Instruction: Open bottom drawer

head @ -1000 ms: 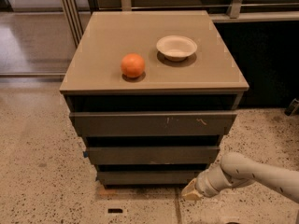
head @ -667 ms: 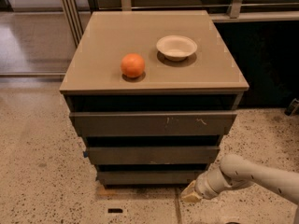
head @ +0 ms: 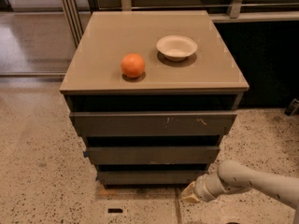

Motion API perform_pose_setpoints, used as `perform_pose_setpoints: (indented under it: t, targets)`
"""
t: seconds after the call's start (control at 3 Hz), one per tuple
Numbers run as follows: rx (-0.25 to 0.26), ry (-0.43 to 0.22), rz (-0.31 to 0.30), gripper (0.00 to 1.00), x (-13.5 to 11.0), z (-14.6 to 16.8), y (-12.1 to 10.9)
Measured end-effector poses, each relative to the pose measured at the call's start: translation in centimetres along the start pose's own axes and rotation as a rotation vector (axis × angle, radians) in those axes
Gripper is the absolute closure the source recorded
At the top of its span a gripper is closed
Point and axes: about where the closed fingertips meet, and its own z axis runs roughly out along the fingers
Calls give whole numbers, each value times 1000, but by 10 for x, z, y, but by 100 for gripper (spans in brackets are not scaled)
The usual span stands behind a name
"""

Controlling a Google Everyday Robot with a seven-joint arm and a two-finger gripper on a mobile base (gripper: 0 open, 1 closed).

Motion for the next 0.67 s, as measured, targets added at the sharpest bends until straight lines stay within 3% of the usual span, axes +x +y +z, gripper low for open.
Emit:
perform_pose_setpoints:
  t: [0.33,0.67]
  targets:
    - [93,-23,-85,32,9,25,-22]
    - [146,-49,-159,8,10,48,-46]
